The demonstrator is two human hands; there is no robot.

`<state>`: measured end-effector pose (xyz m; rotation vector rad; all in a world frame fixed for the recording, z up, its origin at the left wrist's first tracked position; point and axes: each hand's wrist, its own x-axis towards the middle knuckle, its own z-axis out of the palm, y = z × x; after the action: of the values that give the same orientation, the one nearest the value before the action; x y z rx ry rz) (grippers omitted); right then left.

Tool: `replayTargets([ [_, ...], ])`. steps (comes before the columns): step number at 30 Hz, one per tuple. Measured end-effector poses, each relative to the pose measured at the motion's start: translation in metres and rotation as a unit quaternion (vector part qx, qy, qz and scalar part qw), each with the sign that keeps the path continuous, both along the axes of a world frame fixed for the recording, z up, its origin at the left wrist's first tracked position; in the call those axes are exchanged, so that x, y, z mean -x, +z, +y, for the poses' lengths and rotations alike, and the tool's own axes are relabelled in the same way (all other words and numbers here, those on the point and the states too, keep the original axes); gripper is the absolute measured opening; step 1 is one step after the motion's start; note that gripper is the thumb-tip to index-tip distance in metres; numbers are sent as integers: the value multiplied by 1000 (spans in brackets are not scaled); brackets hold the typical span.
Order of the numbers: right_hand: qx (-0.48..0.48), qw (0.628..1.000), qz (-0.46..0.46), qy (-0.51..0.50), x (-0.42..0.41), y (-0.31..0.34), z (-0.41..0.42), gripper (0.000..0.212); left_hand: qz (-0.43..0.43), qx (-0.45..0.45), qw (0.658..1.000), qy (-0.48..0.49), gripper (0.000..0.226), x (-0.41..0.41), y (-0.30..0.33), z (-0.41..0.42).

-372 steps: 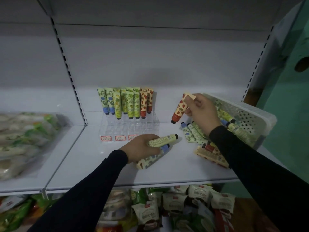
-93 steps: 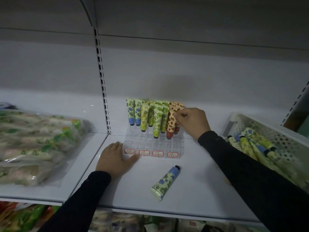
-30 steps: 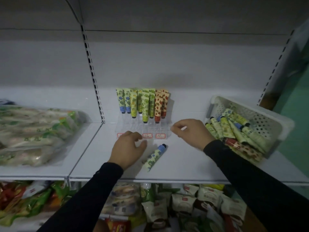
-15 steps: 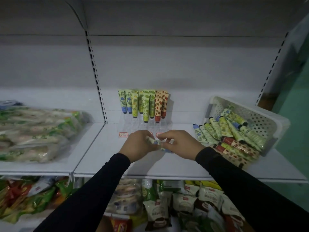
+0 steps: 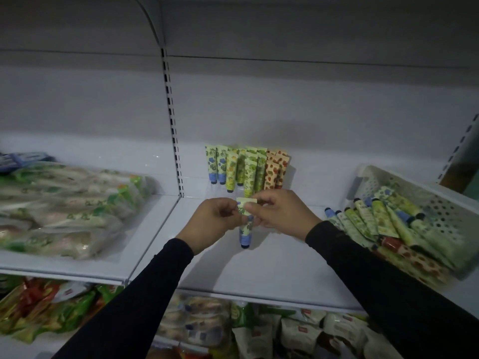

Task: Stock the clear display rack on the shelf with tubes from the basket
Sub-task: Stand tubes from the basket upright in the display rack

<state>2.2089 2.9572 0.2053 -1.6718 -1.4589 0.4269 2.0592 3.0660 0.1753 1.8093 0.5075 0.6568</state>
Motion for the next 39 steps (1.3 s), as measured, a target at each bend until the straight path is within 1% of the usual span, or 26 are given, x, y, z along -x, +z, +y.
replayTargets([
  [2, -19, 998, -60, -20, 1, 5, 13, 25, -14, 4, 1000, 21, 17, 1, 0, 7],
  [3, -27, 997, -72, -29, 0, 7, 20, 25, -22, 5, 999, 37, 13, 2, 0, 13],
  [4, -34, 997, -64, -33, 0, 11, 26, 22, -23, -1, 998, 58, 11, 3, -2, 19],
  [6, -48, 996, -52, -46, -2, 20, 36, 26, 9, -50, 992, 118, 17, 6, -11, 38],
  [7, -53, 996, -53, -54, -4, 24, 41, 27, 33, -83, 985, 151, 24, 9, -17, 47],
  [9, -61, 994, -58, -74, -9, 33, 52, 28, 86, -144, 966, 195, 46, 15, -30, 64],
  [12, -66, 990, -79, -99, -14, 42, 69, 32, 186, -203, 944, 182, 80, 17, -51, 88],
  [14, -66, 987, -95, -111, -15, 44, 80, 31, 245, -244, 924, 161, 92, 14, -62, 100],
  [15, -73, 985, -100, -117, -15, 45, 85, 29, 258, -263, 917, 153, 90, 13, -67, 104],
  [16, -82, 984, -100, -124, -15, 45, 90, 28, 261, -281, 911, 149, 84, 12, -70, 106],
  [18, -101, 980, -98, -139, -13, 46, 101, 26, 257, -300, 909, 132, 74, 10, -74, 106],
  [21, -124, 969, -134, -164, -12, 45, 118, 29, 243, -324, 907, 118, 73, 7, -79, 105],
  [25, -127, 963, -153, -183, -12, 42, 132, 33, 244, -352, 896, 116, 63, 6, -88, 109],
  [33, -116, 952, -203, -197, -6, 28, 146, 38, 228, -373, 889, 136, 60, 4, -97, 114],
  [39, -99, 940, -252, -205, -6, 23, 152, 34, 233, -373, 889, 126, 59, 4, -96, 115],
])
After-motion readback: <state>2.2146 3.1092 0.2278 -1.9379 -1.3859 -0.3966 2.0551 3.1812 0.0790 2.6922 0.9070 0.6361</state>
